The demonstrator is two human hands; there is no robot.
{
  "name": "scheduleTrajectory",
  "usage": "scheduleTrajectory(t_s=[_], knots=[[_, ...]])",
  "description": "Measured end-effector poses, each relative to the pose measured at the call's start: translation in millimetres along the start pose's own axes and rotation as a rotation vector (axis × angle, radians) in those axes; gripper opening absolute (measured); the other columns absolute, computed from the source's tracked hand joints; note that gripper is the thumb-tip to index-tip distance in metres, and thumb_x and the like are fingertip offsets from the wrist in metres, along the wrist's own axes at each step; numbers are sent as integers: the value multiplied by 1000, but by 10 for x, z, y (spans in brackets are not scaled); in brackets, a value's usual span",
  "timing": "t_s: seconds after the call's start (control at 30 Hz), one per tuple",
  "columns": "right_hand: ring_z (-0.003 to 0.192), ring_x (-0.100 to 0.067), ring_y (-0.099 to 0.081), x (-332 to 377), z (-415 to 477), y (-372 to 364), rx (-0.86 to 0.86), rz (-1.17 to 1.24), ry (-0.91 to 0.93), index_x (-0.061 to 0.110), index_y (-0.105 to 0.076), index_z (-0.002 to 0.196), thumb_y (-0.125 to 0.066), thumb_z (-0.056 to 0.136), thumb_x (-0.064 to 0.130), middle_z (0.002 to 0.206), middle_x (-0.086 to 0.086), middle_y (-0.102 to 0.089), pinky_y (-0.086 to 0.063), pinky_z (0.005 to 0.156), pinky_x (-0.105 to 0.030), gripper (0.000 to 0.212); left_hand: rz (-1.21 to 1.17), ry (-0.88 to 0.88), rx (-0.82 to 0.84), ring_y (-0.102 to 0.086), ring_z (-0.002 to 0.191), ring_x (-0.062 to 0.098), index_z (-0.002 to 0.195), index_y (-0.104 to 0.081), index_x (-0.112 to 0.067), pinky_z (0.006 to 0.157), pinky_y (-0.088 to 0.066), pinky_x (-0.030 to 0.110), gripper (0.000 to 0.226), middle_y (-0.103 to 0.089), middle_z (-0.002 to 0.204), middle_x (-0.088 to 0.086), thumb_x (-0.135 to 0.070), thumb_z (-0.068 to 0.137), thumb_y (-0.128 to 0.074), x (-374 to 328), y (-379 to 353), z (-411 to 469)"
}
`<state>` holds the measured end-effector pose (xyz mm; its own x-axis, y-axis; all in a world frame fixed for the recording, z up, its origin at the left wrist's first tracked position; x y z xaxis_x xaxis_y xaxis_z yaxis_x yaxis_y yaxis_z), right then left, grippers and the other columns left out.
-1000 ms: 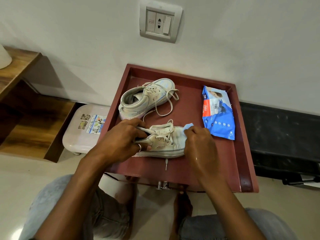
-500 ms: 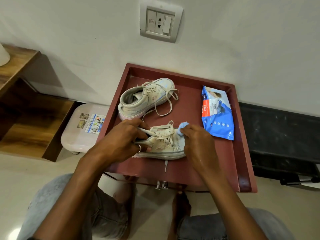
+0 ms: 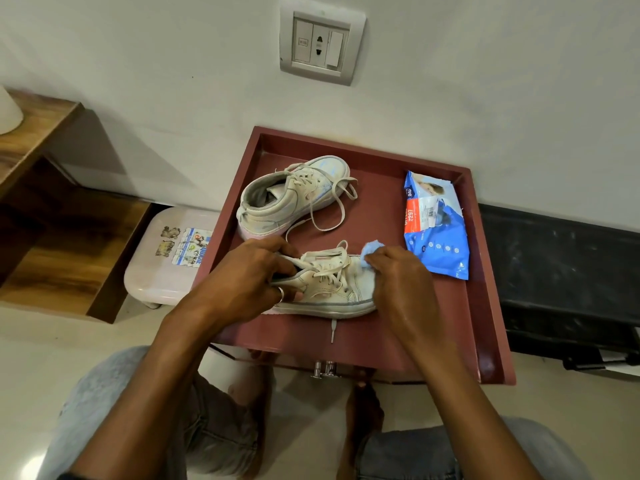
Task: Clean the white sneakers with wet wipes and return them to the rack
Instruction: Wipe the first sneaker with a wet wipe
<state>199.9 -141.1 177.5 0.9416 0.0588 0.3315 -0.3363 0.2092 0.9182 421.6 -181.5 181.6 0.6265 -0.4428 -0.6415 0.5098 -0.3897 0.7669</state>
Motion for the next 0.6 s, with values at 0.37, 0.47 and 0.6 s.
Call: scheduleTrajectory(t_s=[0.37, 0.47, 0.6], knots=[[82, -24, -67, -81, -76, 142, 25, -11, -96, 12, -76, 92, -62, 85, 4, 91, -5, -70, -54, 68, -33, 18, -16, 14, -9, -62, 95, 8, 98, -81, -18, 81, -55, 38, 19, -62, 117, -9, -21, 80, -85, -7, 1, 2], [79, -26, -65, 31, 22, 12, -17, 6, -56, 9, -76, 92, -63, 81, -3, 89, -6, -70, -52, 65, -31, 21, -14, 19, 1, -61, 94, 8, 96, -81, -18, 81, -55, 38, 17, -61, 118, -9, -21, 80, -84, -11, -5, 0], [80, -26, -62, 203, -91, -92, 130, -30, 26, 10, -74, 89, -62, 74, -3, 89, -4, -65, -52, 61, -34, 23, -16, 29, -15, -62, 97, 10, 98, -81, -17, 82, -55, 38, 18, -62, 122, -7, -20, 81, -83, -8, -8, 7]])
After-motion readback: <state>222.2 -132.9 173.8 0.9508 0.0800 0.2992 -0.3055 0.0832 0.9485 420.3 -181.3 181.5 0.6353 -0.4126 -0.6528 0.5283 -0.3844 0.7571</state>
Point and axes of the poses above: each hand's wrist, its own z-axis towards the middle knuckle, its own y-axis out of the back of the hand, x = y × z, the point moved 4 cm from there along z, towards the middle knuckle
